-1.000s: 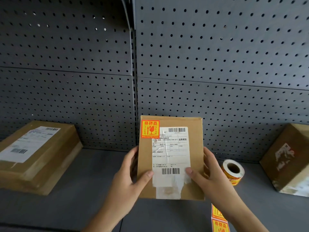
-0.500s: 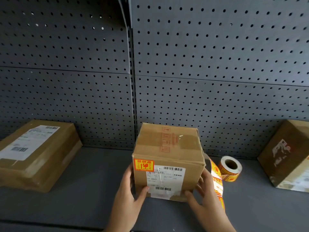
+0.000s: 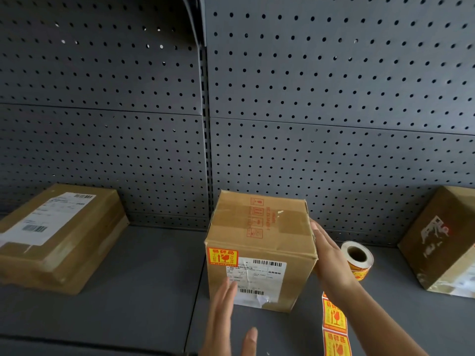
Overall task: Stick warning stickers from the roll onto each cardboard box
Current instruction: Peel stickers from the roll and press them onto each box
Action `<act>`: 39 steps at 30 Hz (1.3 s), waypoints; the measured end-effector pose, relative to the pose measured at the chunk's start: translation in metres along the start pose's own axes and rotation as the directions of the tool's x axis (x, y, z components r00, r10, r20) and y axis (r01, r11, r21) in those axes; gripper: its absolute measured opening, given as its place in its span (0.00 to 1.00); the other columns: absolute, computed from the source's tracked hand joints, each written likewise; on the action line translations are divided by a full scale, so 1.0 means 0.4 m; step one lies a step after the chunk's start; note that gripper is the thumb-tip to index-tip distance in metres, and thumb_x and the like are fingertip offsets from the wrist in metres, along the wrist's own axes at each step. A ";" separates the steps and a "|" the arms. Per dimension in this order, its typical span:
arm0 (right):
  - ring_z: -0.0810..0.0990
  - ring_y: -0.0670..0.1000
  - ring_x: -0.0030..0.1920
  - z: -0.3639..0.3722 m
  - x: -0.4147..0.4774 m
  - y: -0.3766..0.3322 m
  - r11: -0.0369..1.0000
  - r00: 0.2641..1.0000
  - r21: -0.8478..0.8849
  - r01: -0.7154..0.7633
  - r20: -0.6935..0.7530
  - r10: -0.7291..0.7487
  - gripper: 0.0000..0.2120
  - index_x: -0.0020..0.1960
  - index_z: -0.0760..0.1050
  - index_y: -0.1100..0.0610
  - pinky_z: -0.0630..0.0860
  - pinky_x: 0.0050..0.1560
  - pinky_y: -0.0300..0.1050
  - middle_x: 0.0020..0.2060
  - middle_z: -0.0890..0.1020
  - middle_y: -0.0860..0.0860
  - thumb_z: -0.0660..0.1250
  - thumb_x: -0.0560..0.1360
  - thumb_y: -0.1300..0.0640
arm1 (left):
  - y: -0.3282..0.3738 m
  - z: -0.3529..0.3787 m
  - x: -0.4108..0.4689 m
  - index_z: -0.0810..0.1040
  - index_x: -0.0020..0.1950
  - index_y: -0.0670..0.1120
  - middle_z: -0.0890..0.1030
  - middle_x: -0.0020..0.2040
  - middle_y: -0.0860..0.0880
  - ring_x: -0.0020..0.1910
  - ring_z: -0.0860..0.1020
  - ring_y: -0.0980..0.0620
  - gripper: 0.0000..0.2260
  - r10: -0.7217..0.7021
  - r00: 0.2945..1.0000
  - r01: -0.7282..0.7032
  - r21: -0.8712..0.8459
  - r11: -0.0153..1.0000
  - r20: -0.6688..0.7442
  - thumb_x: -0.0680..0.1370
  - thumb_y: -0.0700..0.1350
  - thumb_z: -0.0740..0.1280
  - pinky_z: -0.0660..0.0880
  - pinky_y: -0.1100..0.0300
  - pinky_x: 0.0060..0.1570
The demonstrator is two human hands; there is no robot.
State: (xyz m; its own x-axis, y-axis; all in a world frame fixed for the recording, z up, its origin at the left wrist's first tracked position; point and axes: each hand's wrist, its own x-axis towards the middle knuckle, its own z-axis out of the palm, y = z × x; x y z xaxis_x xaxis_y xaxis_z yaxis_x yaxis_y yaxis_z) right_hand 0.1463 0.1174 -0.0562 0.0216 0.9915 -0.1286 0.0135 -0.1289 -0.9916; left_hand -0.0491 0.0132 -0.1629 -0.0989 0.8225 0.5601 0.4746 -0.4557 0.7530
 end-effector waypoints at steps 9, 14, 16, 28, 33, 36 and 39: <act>0.83 0.49 0.58 -0.002 -0.059 0.034 1.000 0.998 -0.002 0.013 -0.066 -0.013 0.18 0.59 0.82 0.49 0.74 0.68 0.55 0.54 0.86 0.49 0.53 0.86 0.51 | 0.033 -0.034 0.063 0.54 0.80 0.64 0.48 0.79 0.71 0.76 0.51 0.73 0.35 -0.251 0.964 0.256 -0.063 0.964 0.083 0.74 0.75 0.51 0.60 0.82 0.62; 0.84 0.48 0.55 -0.003 -0.123 0.072 1.000 0.994 0.002 -0.006 -0.113 0.006 0.14 0.57 0.82 0.50 0.77 0.62 0.51 0.52 0.86 0.49 0.57 0.84 0.55 | -0.020 -0.070 0.124 0.49 0.82 0.59 0.48 0.81 0.67 0.80 0.50 0.63 0.44 -0.254 0.935 0.288 -0.113 0.951 0.245 0.71 0.78 0.53 0.56 0.53 0.77; 0.84 0.50 0.56 0.001 -0.143 0.093 1.000 0.994 -0.002 0.015 -0.106 -0.015 0.13 0.57 0.82 0.53 0.78 0.62 0.54 0.51 0.86 0.50 0.58 0.84 0.59 | -0.028 -0.080 0.150 0.49 0.82 0.57 0.52 0.82 0.62 0.81 0.51 0.60 0.45 -0.225 0.922 0.279 -0.140 0.950 0.314 0.71 0.77 0.56 0.57 0.53 0.76; 0.86 0.57 0.51 -0.024 -0.118 0.098 0.999 0.988 0.005 0.039 -0.149 -0.038 0.14 0.55 0.82 0.60 0.82 0.51 0.48 0.49 0.87 0.55 0.57 0.84 0.65 | -0.067 -0.133 0.169 0.65 0.74 0.61 0.69 0.71 0.59 0.70 0.71 0.56 0.28 -0.260 0.965 0.257 -0.070 0.964 -0.030 0.75 0.65 0.64 0.72 0.51 0.67; 0.83 0.52 0.59 -0.020 0.017 0.043 0.998 0.987 0.058 0.035 -0.157 -0.025 0.14 0.63 0.79 0.53 0.78 0.60 0.48 0.58 0.84 0.52 0.57 0.85 0.59 | 0.029 -0.082 0.012 0.69 0.72 0.63 0.71 0.71 0.58 0.69 0.72 0.60 0.26 -0.019 0.981 0.031 0.056 0.998 -0.195 0.73 0.52 0.66 0.70 0.67 0.65; 0.79 0.50 0.64 0.005 0.085 0.032 1.000 0.998 0.020 -0.001 -0.066 0.002 0.16 0.71 0.74 0.47 0.72 0.70 0.55 0.64 0.81 0.49 0.56 0.85 0.53 | 0.028 -0.041 -0.025 0.64 0.77 0.60 0.66 0.77 0.58 0.75 0.66 0.62 0.32 0.022 0.999 -0.018 0.101 0.995 -0.035 0.72 0.51 0.66 0.62 0.74 0.69; 0.80 0.48 0.64 0.032 0.106 0.027 1.000 0.999 0.006 -0.018 0.040 0.018 0.16 0.67 0.76 0.41 0.72 0.70 0.55 0.61 0.83 0.46 0.55 0.85 0.48 | 0.020 -0.011 -0.020 0.58 0.80 0.60 0.57 0.81 0.59 0.77 0.59 0.64 0.33 -0.064 0.996 0.058 0.083 0.995 0.063 0.76 0.55 0.65 0.58 0.76 0.70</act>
State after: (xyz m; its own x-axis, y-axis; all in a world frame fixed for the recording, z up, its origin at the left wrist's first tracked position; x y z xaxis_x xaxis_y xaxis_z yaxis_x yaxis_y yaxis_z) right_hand 0.1344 0.1583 -0.0727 -0.0177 0.9890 -0.1468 0.0073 -0.1467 -0.9892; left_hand -0.0482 0.0015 -0.1597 -0.0732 0.8698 0.4880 0.5391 -0.3772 0.7531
